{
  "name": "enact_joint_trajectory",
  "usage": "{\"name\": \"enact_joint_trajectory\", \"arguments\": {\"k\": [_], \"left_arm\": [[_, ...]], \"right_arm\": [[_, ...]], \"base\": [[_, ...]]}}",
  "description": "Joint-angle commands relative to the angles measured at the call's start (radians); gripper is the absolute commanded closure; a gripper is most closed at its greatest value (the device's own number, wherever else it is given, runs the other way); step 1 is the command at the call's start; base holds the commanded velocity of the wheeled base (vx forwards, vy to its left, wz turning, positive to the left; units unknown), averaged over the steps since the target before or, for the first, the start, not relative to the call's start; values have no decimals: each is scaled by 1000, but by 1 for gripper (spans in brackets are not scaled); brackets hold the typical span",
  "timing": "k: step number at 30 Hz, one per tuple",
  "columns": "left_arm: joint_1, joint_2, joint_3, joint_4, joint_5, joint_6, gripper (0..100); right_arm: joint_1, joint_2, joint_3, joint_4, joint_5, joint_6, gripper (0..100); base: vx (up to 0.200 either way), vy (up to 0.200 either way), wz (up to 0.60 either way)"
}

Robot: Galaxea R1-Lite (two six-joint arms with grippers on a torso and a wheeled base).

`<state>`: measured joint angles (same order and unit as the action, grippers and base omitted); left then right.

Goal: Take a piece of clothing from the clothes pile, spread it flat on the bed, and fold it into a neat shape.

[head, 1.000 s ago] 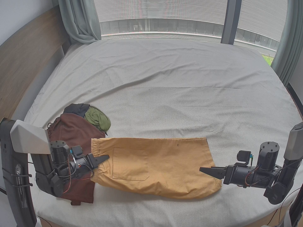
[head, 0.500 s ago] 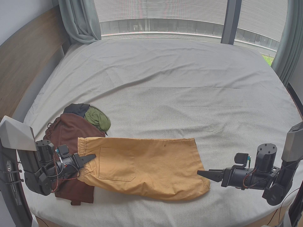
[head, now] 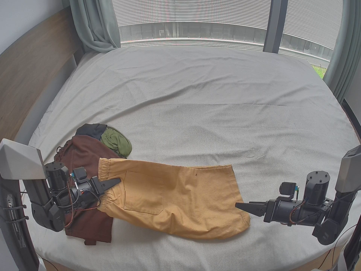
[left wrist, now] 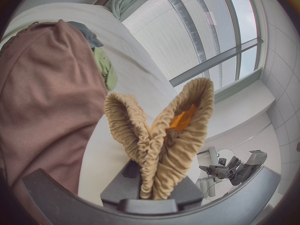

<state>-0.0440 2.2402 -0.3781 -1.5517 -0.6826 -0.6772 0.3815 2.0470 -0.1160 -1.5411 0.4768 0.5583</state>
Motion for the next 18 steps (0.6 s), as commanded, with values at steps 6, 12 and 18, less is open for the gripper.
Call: {"name": "enact_joint_trajectory", "arguments": {"k": [6, 12, 18], "left_arm": [[-114, -24, -33, -1, 49, -50, 100], [-165, -25, -65, 1, 83, -84, 100], [-226, -25, -87, 1, 107, -122, 100]], "right_arm": [[2, -4, -1, -1, 0, 0, 0], [2, -2, -1, -1, 0, 0, 0], [5, 1, -1, -1, 0, 0, 0]], "base": [[0, 0, 0], [0, 0, 0], [0, 0, 0]]}}
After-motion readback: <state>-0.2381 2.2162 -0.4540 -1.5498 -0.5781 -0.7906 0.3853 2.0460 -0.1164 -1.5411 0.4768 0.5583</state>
